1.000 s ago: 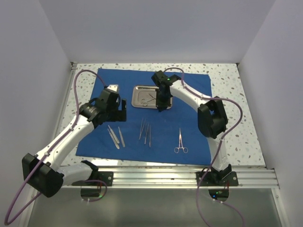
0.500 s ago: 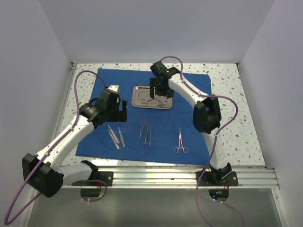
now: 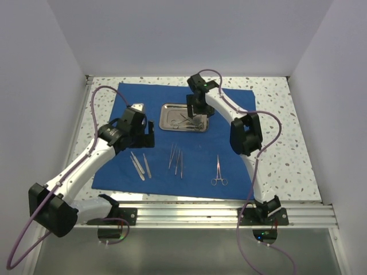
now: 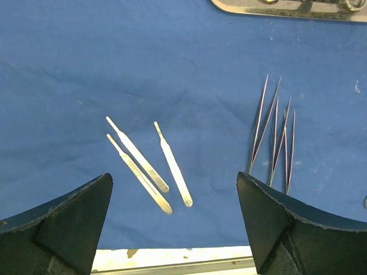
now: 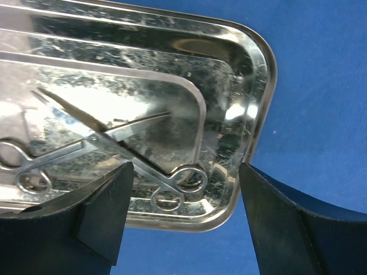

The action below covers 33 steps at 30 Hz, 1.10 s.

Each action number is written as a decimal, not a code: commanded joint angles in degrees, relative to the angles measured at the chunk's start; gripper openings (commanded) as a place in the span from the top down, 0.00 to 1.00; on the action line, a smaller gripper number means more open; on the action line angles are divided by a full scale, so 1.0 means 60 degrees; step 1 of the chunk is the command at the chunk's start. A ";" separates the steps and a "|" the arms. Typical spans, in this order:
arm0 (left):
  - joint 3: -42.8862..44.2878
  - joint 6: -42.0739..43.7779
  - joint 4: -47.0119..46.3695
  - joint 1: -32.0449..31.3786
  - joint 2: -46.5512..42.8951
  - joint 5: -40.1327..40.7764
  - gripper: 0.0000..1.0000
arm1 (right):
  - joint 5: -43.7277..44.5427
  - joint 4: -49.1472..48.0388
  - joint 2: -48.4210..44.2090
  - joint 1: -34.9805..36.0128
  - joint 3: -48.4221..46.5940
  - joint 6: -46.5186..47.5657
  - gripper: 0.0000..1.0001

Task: Open and lay out the surgical kit
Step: Pick up the medical item from the container.

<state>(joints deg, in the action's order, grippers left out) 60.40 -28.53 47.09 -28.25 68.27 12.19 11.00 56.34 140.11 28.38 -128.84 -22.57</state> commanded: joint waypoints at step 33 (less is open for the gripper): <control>-0.0062 0.0258 -0.0261 0.0153 0.0545 0.0371 0.07 | 0.0275 0.0014 0.1665 0.0777 -0.0002 0.0480 0.90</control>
<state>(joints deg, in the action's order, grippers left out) 60.07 -28.45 46.76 -28.01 71.35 13.10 11.09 51.81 145.40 32.49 -132.88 -20.53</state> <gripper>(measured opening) 0.932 0.140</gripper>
